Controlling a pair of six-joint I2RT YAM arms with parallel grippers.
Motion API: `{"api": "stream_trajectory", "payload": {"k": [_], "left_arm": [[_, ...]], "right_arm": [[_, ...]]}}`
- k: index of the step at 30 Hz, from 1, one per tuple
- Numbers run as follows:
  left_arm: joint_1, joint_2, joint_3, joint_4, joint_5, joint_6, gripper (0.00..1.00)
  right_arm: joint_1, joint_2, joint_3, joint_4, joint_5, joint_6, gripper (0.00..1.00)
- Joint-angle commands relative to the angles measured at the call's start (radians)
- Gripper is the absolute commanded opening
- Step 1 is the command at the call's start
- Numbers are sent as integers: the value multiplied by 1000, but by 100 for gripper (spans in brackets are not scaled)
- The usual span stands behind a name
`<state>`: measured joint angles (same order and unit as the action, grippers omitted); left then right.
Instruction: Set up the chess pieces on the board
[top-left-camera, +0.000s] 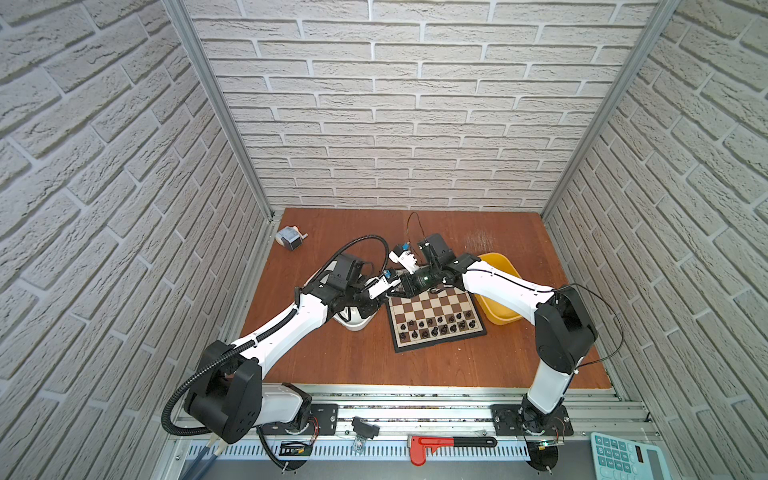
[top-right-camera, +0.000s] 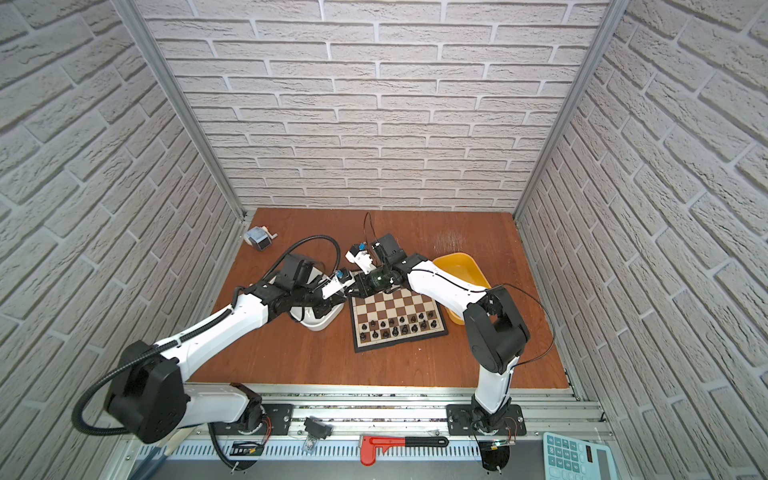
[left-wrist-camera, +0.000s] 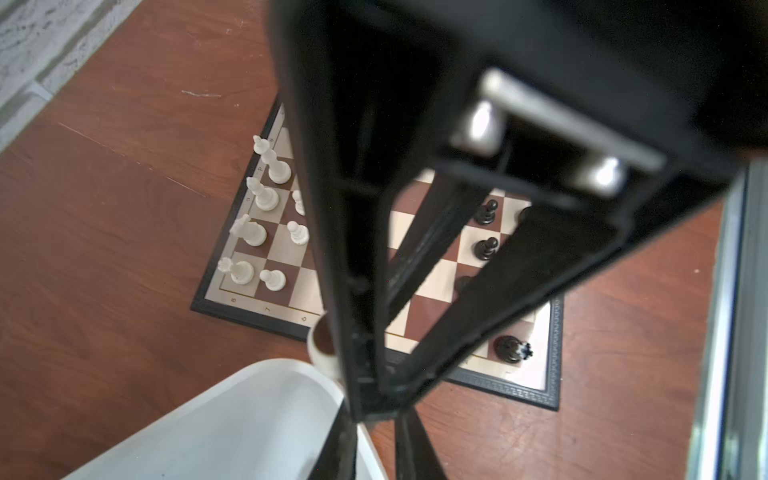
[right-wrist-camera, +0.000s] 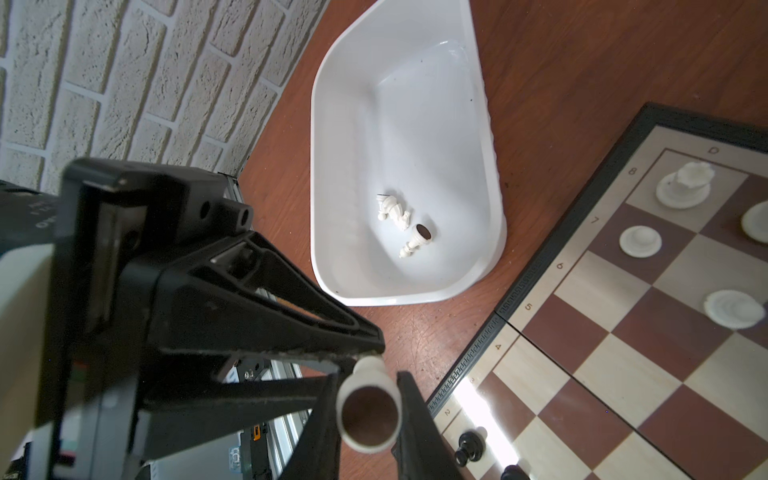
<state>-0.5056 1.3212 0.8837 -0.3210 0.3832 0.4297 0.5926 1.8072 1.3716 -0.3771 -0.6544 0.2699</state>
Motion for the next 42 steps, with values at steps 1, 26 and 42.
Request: {"api": "stream_trajectory", "payload": {"k": [1,26,42], "left_arm": [[-3,-21,10,85,-54,-60,37],[60,-27,-188,1298,293,-1098,83],[41,196,-62,1524,473,-1244,45]], "right_arm": [[-15,-60,-15,89,-67,30,6],[-280,-291,-248,790,-417,625,6],[-296,-324,-294,882,-439,710,7]]}}
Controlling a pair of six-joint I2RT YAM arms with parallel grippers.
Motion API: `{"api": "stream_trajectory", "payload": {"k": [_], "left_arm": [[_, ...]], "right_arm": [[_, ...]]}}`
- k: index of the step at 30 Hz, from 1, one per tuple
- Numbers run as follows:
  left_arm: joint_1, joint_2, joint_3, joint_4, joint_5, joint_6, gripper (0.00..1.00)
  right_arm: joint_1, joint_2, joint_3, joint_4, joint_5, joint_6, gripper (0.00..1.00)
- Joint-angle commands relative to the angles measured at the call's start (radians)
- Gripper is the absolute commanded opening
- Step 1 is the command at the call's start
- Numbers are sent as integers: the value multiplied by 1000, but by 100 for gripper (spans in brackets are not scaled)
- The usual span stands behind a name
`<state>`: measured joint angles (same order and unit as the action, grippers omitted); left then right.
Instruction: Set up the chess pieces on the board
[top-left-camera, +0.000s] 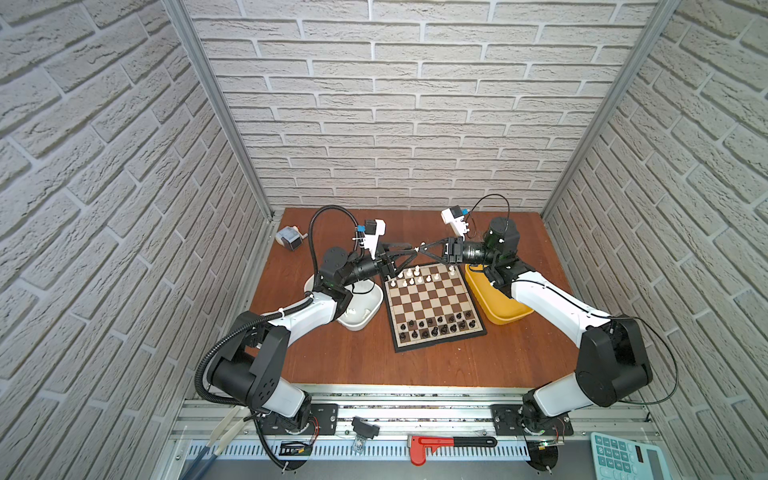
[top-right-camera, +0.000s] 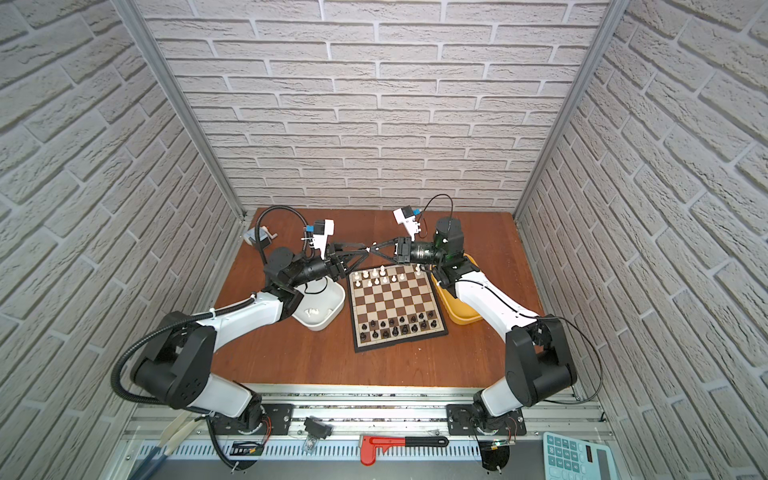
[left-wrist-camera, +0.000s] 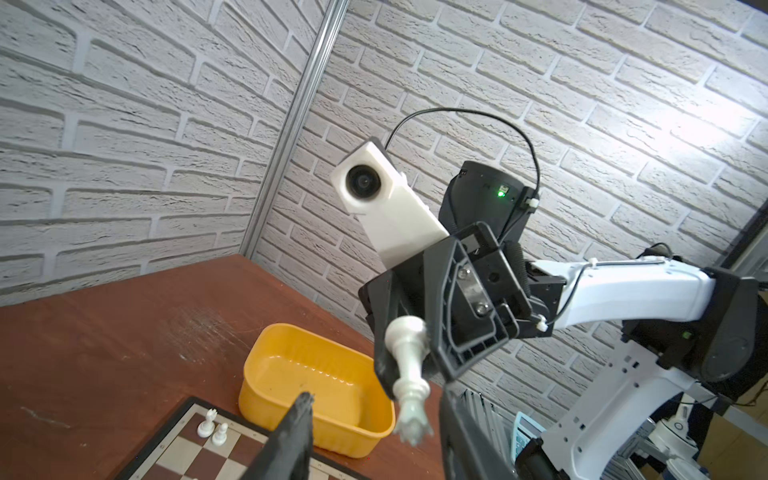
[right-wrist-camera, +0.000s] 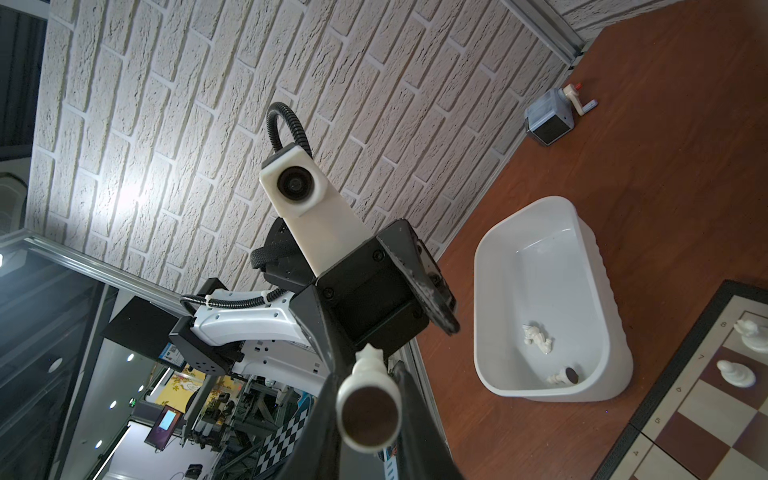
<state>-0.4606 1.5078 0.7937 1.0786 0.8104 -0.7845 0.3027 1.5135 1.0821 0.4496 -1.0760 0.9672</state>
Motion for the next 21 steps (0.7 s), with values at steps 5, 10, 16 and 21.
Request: {"api": "stream_trajectory", "payload": {"k": [5,10,16,21], "left_arm": [[-6,18,34,145,47,-50,31],[-10,24,41,142,47,-62,17],[-23,35,57,108,4,-84,0],[-55,27,101,-8,-63,-81,0]], "right_arm": [[-6,-29,-11,75,-22,25,6],[-6,-30,-11,87,-21,33,7],[-6,-30,-21,123,-19,61,7],[-8,-35,-12,94,-13,19,13]]}}
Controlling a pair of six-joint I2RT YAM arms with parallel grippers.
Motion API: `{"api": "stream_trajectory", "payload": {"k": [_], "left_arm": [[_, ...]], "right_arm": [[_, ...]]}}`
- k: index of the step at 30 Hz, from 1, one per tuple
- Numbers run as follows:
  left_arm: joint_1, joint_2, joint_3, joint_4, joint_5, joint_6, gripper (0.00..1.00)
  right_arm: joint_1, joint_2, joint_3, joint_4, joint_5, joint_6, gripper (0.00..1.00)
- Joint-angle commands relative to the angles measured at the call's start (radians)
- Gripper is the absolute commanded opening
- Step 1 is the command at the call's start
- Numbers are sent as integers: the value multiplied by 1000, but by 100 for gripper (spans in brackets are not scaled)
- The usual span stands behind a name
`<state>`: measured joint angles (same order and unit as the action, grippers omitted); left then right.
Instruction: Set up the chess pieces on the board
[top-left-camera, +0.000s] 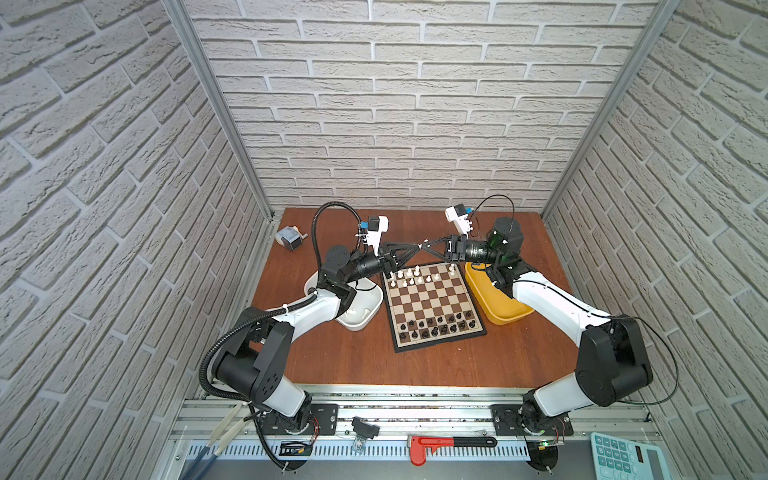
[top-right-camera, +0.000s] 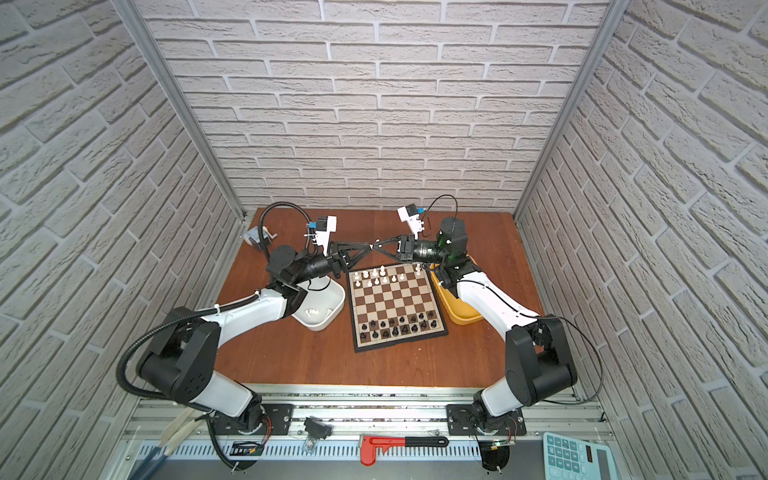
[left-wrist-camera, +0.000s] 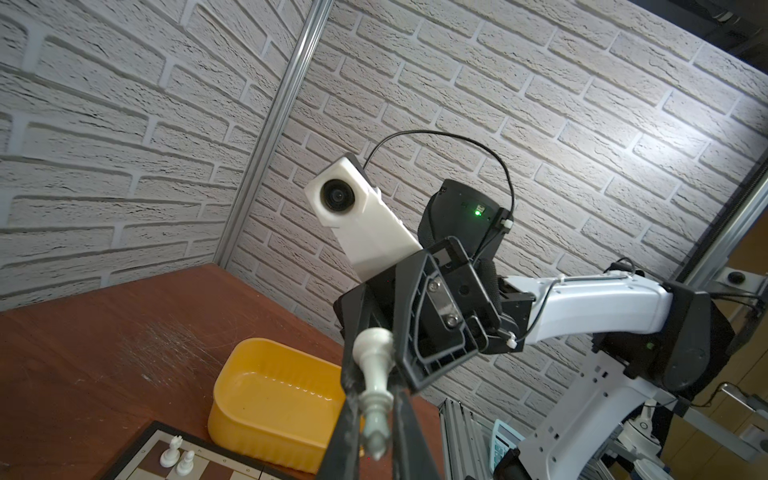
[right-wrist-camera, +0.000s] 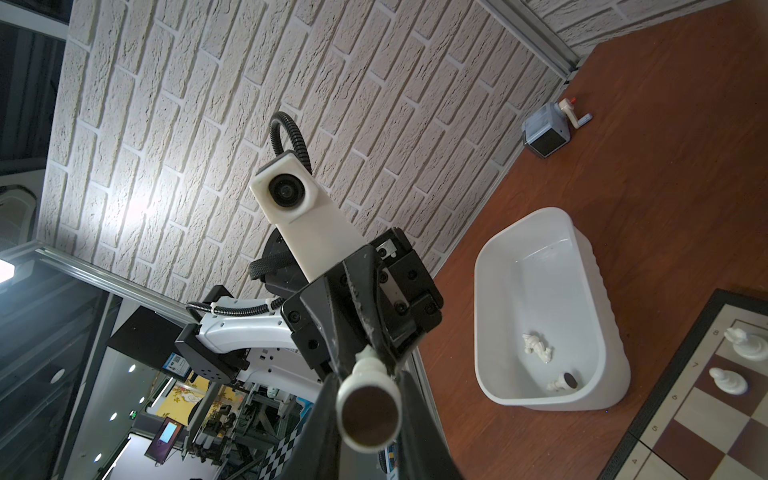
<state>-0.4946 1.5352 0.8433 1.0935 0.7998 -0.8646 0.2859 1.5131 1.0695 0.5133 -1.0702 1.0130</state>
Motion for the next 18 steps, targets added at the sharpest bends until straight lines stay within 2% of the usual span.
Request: {"api": "stream_trajectory", "payload": {"k": [1,2,3,4,6,7,10,12,15,18], "left_arm": [[-28,-9,68,-98,-75,22,0],[-27,-20,87,-201,-104,53,0],[-29,-35,114,-348,-146,107,0],[-29,-50,141,-483,-184,162,0],[-30,-81,181,-710,-258,262,0],[-34,-97,206,-821,-304,313,0],[-58,-109,329,-1142,-461,442,0],[-81,-66,448,-1350,-548,520,0],[-128,57,668,-1624,-692,604,0],[-159,207,882,-1806,-735,655,0]], "right_arm": [[3,-38,21,-46,1,-83,26],[-2,-42,47,-151,38,-167,36],[-8,-51,94,-314,130,-286,46],[-11,-57,153,-491,259,-417,54],[-11,-78,224,-694,562,-559,61],[-11,-99,224,-730,698,-590,64],[-10,-173,161,-715,950,-670,71],[-11,-195,142,-728,1043,-706,74],[-11,-200,137,-773,1109,-746,76],[-10,-225,92,-777,1127,-748,83]]}}
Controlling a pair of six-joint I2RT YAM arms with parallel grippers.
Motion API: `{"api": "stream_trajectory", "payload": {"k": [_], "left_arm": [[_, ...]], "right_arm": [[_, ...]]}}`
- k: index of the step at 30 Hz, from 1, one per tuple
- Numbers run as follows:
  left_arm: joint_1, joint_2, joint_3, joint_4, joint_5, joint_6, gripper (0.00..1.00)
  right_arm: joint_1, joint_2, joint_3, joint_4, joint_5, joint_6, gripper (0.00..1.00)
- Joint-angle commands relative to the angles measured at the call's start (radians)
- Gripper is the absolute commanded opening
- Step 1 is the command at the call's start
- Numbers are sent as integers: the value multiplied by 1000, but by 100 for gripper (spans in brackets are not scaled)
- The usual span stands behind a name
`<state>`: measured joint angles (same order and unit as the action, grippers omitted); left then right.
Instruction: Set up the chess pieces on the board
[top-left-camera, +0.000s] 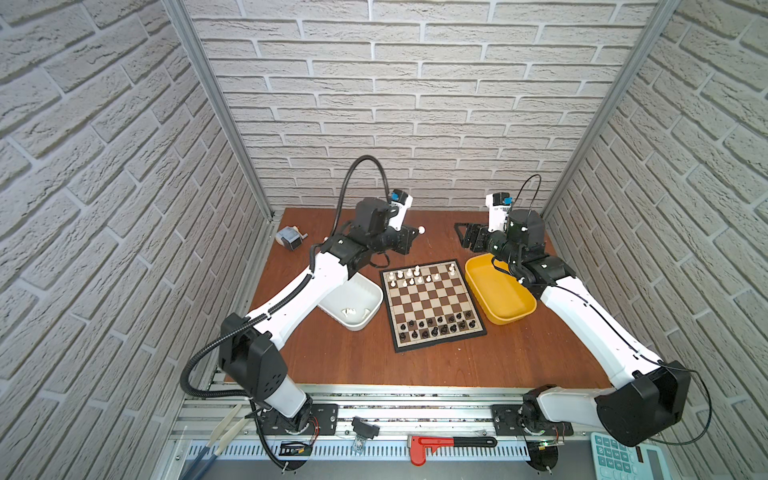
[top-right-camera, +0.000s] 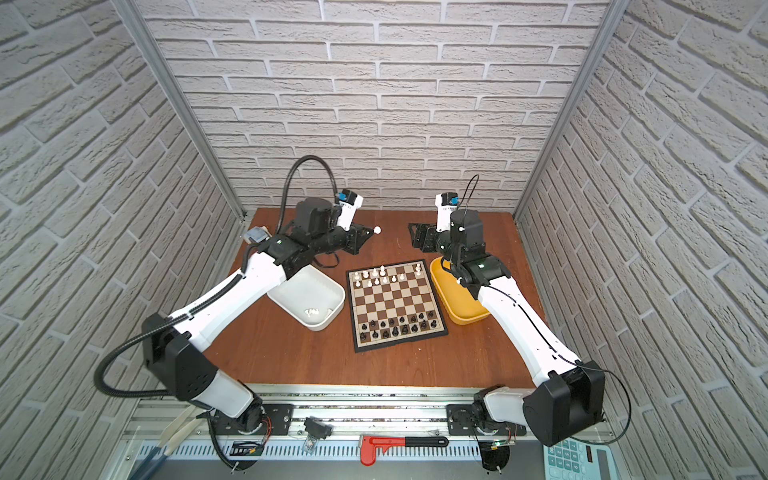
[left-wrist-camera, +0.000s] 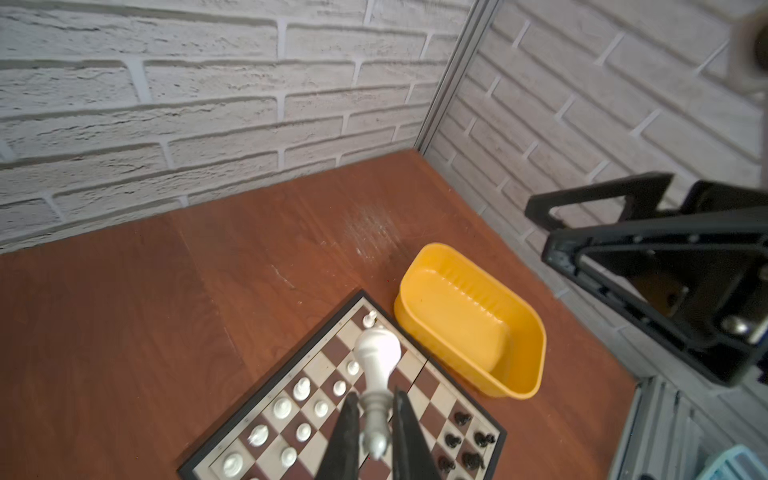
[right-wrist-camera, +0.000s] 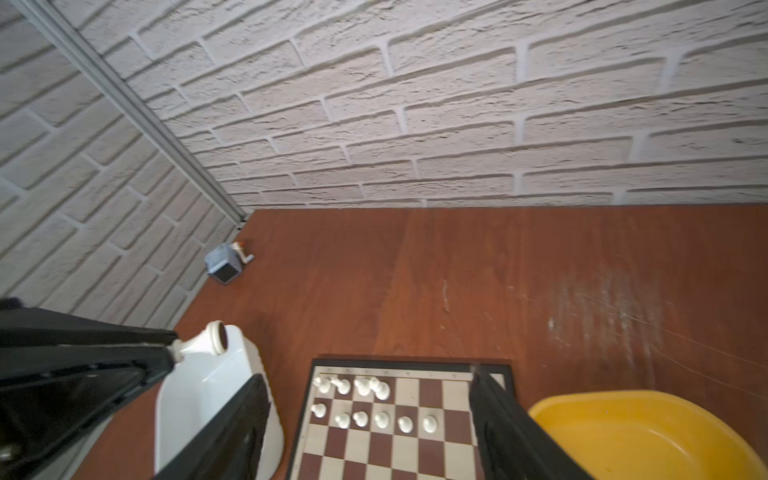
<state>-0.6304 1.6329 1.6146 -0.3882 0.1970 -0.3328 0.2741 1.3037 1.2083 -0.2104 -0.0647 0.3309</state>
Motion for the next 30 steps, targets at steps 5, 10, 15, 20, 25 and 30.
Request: {"api": "stream_trajectory", "payload": {"k": [5,10,15,20,25,30], "left_arm": [[-76,382,506,-568,-204,201,0],[-113,583,758,-688,-227,235,0],[-127,684,783,-698,-250,226,0],[-141,733,757,-671,-283,207,0],[-143,778,754,-648,-313,188,0],[-141,814,758,-648,-307,184,0]], "right_arm": [[3,-65,-111,-78,137,-67,88],[5,-95,-134,-111,119,-86,89],[5,-109,-153,-118,86,-88,89],[5,-106,-168,-120,43,-87,89],[6,-102,-175,-124,4,-80,89],[5,-105,-184,-125,-24,-85,89]]}}
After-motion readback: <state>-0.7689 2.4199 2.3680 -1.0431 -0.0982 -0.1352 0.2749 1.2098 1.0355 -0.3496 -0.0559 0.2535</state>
